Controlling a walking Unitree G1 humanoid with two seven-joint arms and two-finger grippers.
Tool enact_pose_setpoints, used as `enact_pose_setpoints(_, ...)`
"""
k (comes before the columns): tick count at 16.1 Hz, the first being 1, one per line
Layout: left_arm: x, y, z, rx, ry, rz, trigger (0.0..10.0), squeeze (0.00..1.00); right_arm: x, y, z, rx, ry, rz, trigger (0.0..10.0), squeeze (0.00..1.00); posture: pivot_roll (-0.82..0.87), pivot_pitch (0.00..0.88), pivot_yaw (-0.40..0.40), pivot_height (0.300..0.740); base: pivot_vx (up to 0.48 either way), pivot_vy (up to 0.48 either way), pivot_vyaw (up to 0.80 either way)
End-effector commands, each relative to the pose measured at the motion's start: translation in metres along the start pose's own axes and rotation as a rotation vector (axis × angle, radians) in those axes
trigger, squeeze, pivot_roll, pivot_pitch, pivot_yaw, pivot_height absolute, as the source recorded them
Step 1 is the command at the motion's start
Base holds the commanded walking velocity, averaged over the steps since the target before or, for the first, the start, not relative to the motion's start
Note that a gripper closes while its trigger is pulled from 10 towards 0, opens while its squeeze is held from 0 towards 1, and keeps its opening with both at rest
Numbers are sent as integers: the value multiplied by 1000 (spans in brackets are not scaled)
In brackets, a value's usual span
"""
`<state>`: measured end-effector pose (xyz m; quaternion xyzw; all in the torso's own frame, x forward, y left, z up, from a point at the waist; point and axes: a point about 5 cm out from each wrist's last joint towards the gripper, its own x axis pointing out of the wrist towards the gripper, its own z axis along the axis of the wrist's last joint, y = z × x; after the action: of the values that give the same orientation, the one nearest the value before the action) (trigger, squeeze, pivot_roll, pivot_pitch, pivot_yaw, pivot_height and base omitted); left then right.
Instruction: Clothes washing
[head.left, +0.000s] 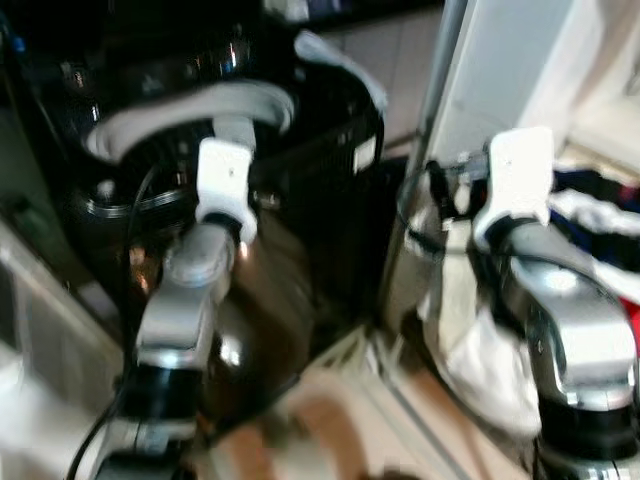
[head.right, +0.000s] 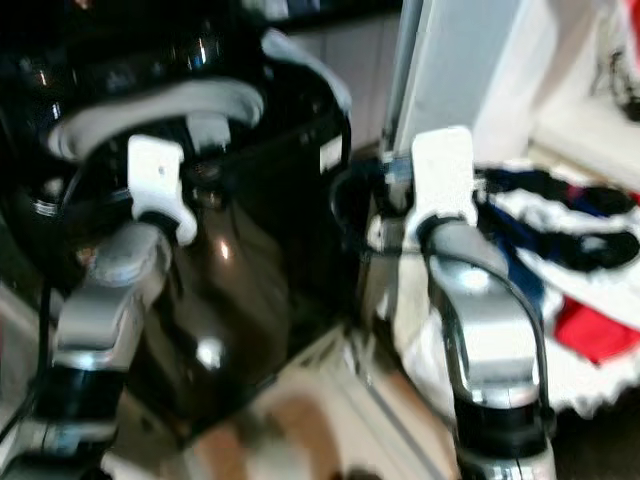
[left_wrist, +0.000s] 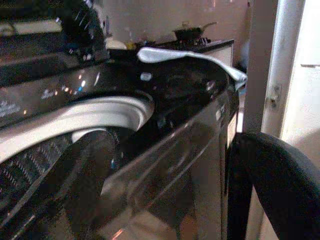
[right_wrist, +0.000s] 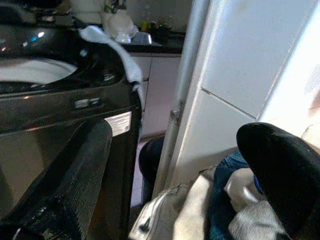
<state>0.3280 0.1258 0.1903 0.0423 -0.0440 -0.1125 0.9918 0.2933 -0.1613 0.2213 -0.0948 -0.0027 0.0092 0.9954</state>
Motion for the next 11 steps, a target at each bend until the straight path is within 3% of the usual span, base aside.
enact_pose_setpoints(1, 2, -3, 6, 14, -19, -18, 10000, 0, -1, -4, 3, 15, -14, -17, 10000, 0, -47, 0, 25, 740, 259, 0, 0)
enact_pose_setpoints(4, 2, -9, 1, -7, -9, -23, 10000, 0, -5, -5, 2, 64, -18, -31, 10000, 0, -64, 0, 32, 740, 0, 0, 0)
enact_pose_setpoints(8, -2, -16, -2, -4, -3, -34, 10000, 0, -17, -4, -6, 39, 21, -10, 10000, 0, -76, 0, 14, 740, 0, 0, -511)
enact_pose_setpoints(11, -3, -13, -2, 14, 11, -22, 10000, 0, -18, 1, -5, 33, 33, 12, 10000, 0, -73, 0, 19, 740, 0, -480, 0)
